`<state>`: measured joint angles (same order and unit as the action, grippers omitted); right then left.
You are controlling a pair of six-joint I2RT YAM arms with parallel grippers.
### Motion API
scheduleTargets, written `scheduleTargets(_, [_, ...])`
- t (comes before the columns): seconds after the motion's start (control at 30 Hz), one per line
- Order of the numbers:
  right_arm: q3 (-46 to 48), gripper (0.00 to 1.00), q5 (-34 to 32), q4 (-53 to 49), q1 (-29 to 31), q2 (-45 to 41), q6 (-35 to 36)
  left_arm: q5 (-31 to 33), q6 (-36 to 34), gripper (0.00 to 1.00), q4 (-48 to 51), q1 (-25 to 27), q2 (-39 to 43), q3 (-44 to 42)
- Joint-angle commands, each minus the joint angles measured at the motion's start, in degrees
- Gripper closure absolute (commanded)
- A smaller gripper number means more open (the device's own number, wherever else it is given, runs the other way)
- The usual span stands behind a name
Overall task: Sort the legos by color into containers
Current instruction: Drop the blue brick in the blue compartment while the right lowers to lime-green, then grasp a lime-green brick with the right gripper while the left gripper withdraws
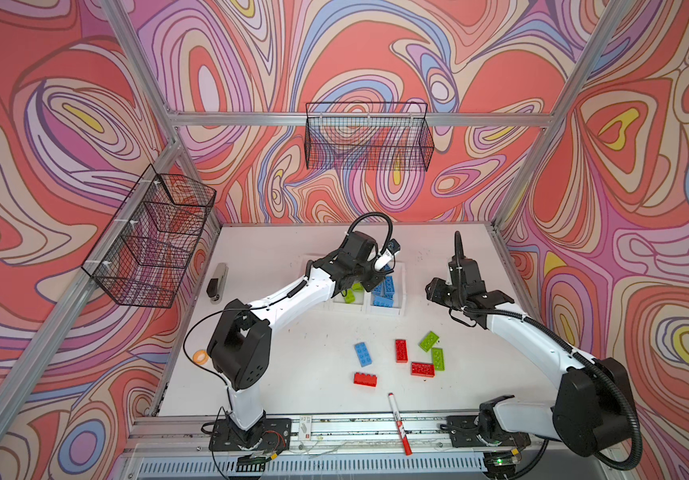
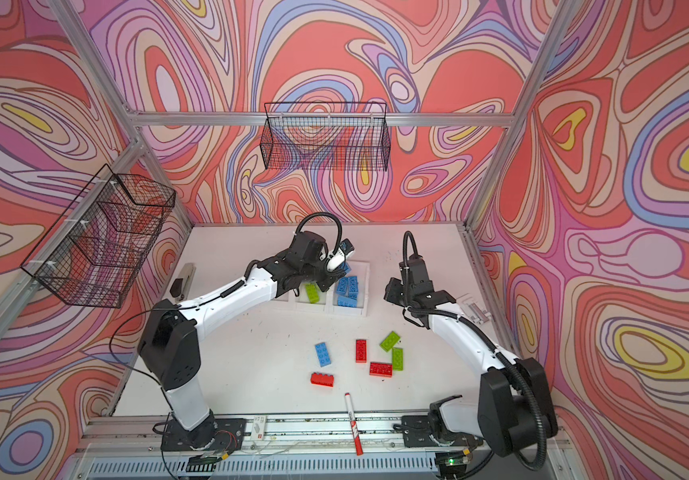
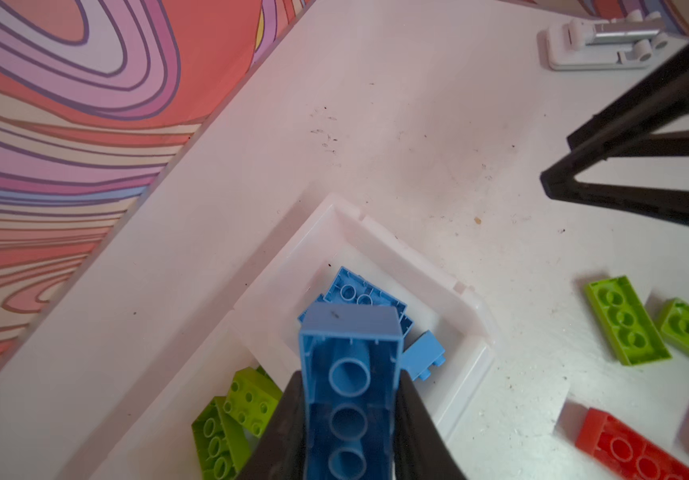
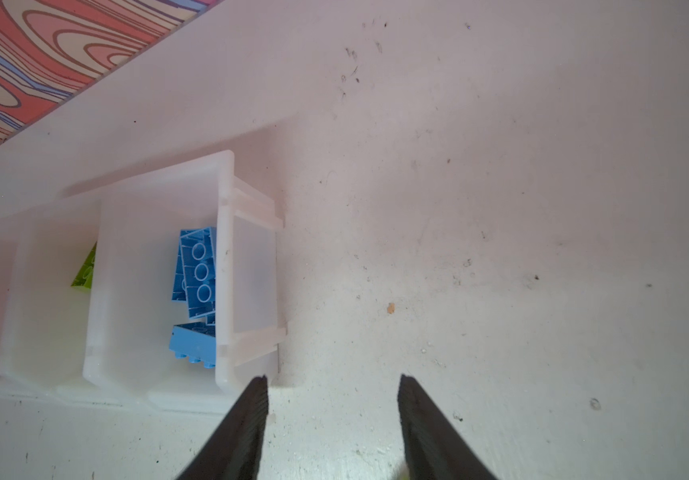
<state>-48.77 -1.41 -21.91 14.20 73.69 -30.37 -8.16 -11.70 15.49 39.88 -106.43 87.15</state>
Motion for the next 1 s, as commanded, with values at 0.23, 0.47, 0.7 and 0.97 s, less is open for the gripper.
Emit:
scheduleTargets(0.23, [1.40, 0.46, -0.98, -1.39, -1.28, -0.44, -0.29, 11.77, 30.54, 0.67, 7.58, 1.23, -9.84, 10.76])
scheduleTargets(0.47, [2.34, 0.46, 0.11, -1.81, -1.28, -0.02, -0.86, 14.21, 35.23, 0.59, 10.20, 1.69, -12.57, 13.11])
scheduleTargets(0.7, [3.40, 0.39, -1.45, -8.04, -1.28, 0.49, -0.54, 15.68, 34.54, 0.41, 9.94, 1.69, -11.64, 13.16])
scheduleTargets(0.97, [8.71, 0.32, 1.33, -11.35, -1.25, -3.05, -6.04, 18.18, 31.26, 0.40, 3.83, -0.42, -4.77, 7.45])
